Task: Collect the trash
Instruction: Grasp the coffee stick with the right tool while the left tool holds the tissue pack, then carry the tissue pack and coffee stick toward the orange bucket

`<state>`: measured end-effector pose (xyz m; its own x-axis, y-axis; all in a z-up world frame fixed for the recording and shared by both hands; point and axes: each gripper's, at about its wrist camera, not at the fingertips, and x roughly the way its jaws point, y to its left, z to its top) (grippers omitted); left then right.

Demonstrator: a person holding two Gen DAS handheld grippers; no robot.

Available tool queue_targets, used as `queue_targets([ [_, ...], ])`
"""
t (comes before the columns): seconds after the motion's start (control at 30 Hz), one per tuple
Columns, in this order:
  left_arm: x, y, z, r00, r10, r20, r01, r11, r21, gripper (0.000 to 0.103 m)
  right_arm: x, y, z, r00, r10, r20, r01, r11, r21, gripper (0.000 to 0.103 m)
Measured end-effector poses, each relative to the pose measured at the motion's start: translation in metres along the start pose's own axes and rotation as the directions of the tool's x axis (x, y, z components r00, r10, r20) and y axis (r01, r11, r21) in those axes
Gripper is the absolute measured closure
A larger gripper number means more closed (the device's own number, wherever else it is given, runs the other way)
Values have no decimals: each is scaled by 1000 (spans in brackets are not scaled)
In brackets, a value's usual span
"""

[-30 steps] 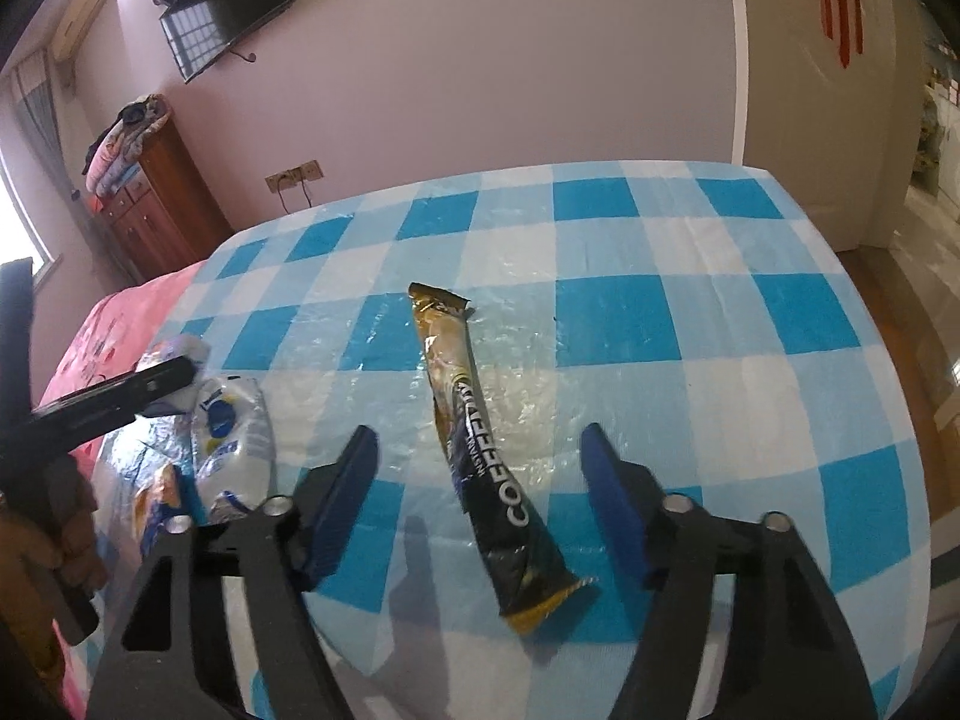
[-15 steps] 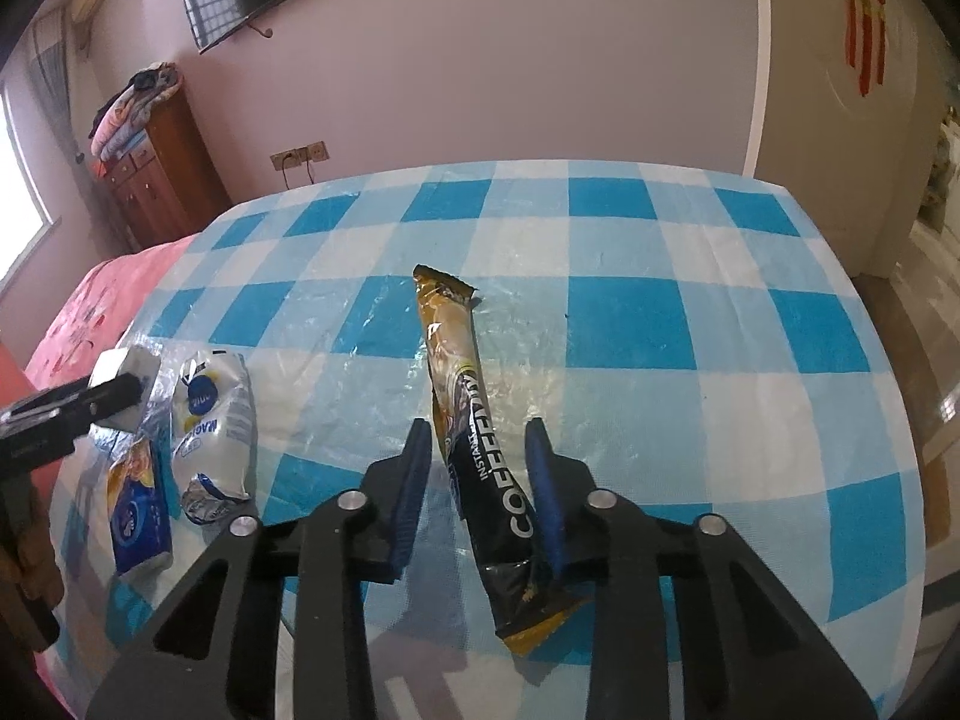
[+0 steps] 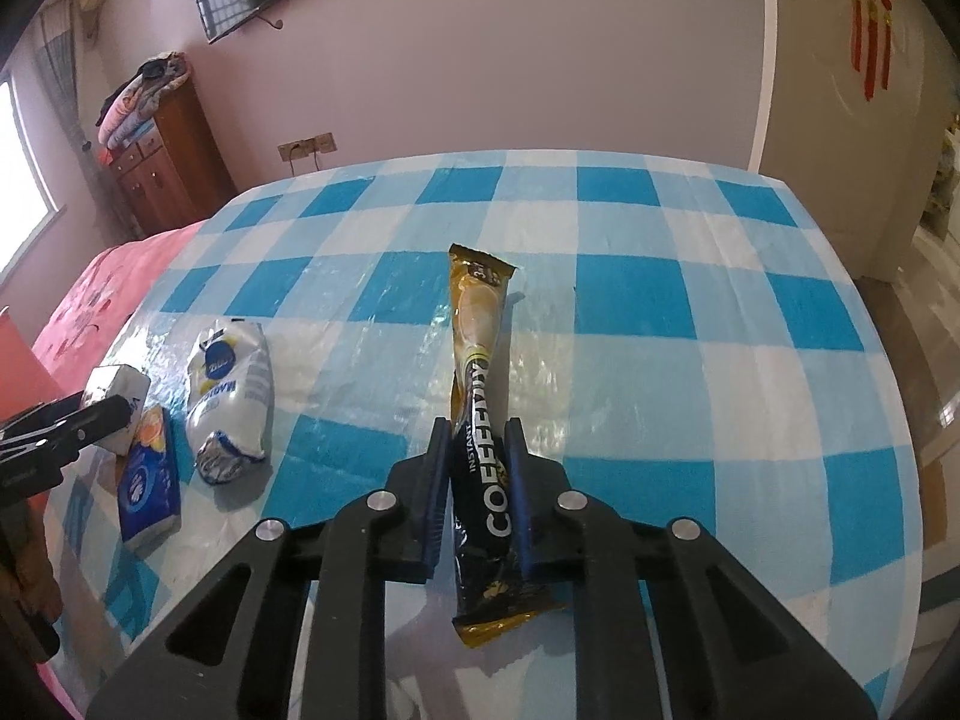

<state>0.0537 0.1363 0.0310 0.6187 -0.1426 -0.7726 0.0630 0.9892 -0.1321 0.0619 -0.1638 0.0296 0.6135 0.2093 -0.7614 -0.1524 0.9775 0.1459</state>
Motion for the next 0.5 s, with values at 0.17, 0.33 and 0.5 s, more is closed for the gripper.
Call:
queue_targets([
  [0.17,-10,4,-9,1000,-16,7,17,1000,-16,29,-12,-3,-7,1000,3,7,-3,1000,19,85],
  [0.33,-21,7,-20,999,-35,14,36,999,-30,29,-31,-5,-14,999,16,30,-18,998,57,85],
  [0.5,-35,7,-29,998,-50,28,51,998,-34,29,-54,-7,-19,997,32,65,-39,995,97,86],
])
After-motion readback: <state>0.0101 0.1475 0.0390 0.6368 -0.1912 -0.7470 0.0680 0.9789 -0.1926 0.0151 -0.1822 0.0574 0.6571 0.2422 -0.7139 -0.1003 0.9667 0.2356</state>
